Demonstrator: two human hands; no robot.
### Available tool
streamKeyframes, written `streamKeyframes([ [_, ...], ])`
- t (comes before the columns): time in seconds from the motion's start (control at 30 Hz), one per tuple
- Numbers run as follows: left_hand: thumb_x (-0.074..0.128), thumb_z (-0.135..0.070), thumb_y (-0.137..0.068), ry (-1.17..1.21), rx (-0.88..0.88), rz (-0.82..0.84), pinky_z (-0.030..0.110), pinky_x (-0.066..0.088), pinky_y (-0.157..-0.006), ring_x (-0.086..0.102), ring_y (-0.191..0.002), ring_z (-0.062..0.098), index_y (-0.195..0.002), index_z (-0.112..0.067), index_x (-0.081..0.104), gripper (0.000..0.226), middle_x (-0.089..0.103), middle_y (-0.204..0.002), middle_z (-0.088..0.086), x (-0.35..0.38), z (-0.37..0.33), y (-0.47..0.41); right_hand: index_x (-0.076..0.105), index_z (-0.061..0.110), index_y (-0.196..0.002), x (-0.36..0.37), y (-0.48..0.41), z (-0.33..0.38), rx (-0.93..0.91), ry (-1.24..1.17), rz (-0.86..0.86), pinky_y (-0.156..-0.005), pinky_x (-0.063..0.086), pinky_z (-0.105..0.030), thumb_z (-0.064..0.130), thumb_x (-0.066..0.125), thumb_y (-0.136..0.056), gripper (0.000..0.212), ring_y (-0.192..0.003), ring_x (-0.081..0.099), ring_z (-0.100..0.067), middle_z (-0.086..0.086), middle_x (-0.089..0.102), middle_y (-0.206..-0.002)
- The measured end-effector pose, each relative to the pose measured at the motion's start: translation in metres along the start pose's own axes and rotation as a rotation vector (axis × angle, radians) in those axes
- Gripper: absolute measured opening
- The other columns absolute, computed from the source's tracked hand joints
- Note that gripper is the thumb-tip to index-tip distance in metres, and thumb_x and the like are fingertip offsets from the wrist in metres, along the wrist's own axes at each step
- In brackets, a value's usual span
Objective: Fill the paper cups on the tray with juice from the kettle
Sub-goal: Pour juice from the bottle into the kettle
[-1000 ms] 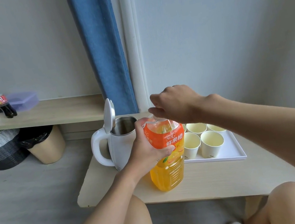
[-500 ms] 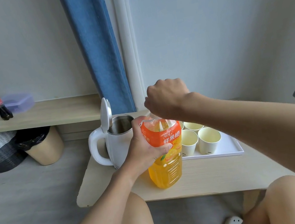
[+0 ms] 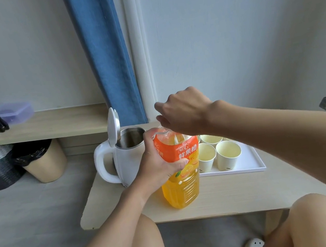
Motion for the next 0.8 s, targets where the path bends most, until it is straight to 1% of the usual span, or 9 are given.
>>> streamKeyframes([
  [0.07,0.093,-0.022,-0.074,0.007,0.002,-0.002,0.045,0.059,-0.099,0.057,-0.123,0.014,-0.125,-0.060,0.025,0.094,0.050,-0.130,-0.019,0.002,0.000,-0.001,0.041,0.012,-0.090,-0.001,0.003,0.000,0.010,0.008,0.002,-0.045,0.020,-0.024,0.033,0.031,-0.104,0.027,-0.046,0.031,-0.014,0.001,0.033,-0.058],
  [0.17,0.094,-0.022,-0.074,0.006,0.013,-0.025,0.042,0.059,-0.098,0.057,-0.123,0.015,-0.123,-0.061,0.025,0.094,0.051,-0.130,-0.017,0.001,0.000,0.000,0.039,0.011,-0.067,0.002,-0.006,0.001,0.198,-0.050,0.032,-0.048,0.027,-0.025,0.027,0.039,-0.100,0.036,-0.050,0.039,-0.018,-0.001,0.037,-0.058],
  [0.23,0.093,-0.022,-0.075,-0.006,0.013,-0.022,0.037,0.059,-0.096,0.057,-0.122,0.014,-0.123,-0.062,0.024,0.094,0.050,-0.128,-0.019,0.001,0.000,0.000,0.035,0.015,-0.060,0.005,-0.011,-0.001,0.280,-0.086,0.066,-0.049,0.031,-0.024,0.026,0.043,-0.099,0.040,-0.052,0.043,-0.019,-0.002,0.041,-0.059],
  [0.3,0.093,-0.021,-0.074,-0.002,0.009,-0.021,0.038,0.059,-0.096,0.057,-0.122,0.014,-0.123,-0.062,0.024,0.094,0.050,-0.128,-0.020,0.000,0.001,0.000,0.039,0.013,-0.064,0.003,-0.010,0.000,0.198,-0.059,0.067,-0.047,0.030,-0.024,0.032,0.042,-0.102,0.043,-0.052,0.045,-0.019,-0.001,0.042,-0.060],
  [0.4,0.094,-0.022,-0.072,0.011,0.005,-0.018,0.043,0.059,-0.097,0.057,-0.123,0.016,-0.121,-0.064,0.024,0.095,0.050,-0.130,-0.017,0.000,0.002,-0.001,0.042,0.012,-0.087,-0.003,0.001,0.001,-0.002,-0.021,0.027,-0.045,0.020,-0.025,0.040,0.031,-0.105,0.035,-0.047,0.035,-0.015,0.000,0.036,-0.059],
  [0.47,0.094,-0.022,-0.073,0.005,0.006,-0.011,0.042,0.059,-0.097,0.057,-0.123,0.016,-0.122,-0.063,0.025,0.095,0.050,-0.129,-0.018,0.002,0.001,-0.001,0.042,0.013,-0.089,-0.003,0.005,-0.001,0.013,-0.020,0.017,-0.045,0.019,-0.025,0.035,0.032,-0.105,0.029,-0.046,0.032,-0.014,0.001,0.035,-0.059],
  [0.57,0.093,-0.024,-0.074,-0.012,0.011,-0.017,0.039,0.059,-0.097,0.056,-0.123,0.014,-0.121,-0.065,0.023,0.094,0.049,-0.128,-0.020,0.003,-0.001,-0.001,0.042,0.010,-0.067,0.005,-0.003,-0.003,0.226,-0.100,0.064,-0.047,0.027,-0.024,0.027,0.040,-0.100,0.037,-0.049,0.036,-0.016,-0.001,0.040,-0.059],
  [0.63,0.093,-0.022,-0.074,-0.008,0.012,-0.016,0.040,0.059,-0.097,0.057,-0.122,0.014,-0.121,-0.064,0.024,0.094,0.049,-0.128,-0.021,0.002,0.000,0.000,0.039,0.014,-0.061,0.009,-0.007,-0.004,0.273,-0.157,0.088,-0.047,0.028,-0.024,0.027,0.040,-0.099,0.040,-0.051,0.041,-0.018,-0.002,0.042,-0.059],
  [0.8,0.093,-0.017,-0.074,0.007,0.006,0.006,0.044,0.058,-0.100,0.056,-0.122,0.013,-0.125,-0.055,0.026,0.093,0.047,-0.128,-0.024,0.001,-0.001,0.002,0.040,0.016,-0.082,0.002,0.001,-0.013,0.039,-0.257,0.085,-0.047,0.025,-0.027,0.043,0.031,-0.103,0.036,-0.051,0.038,-0.014,0.001,0.042,-0.062],
])
Point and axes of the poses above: each hand's wrist, its own y-axis away from the middle knuckle, its own x-axis out of the palm, z = x × y, the point moved 5 cm from there along -y, towards the middle knuckle
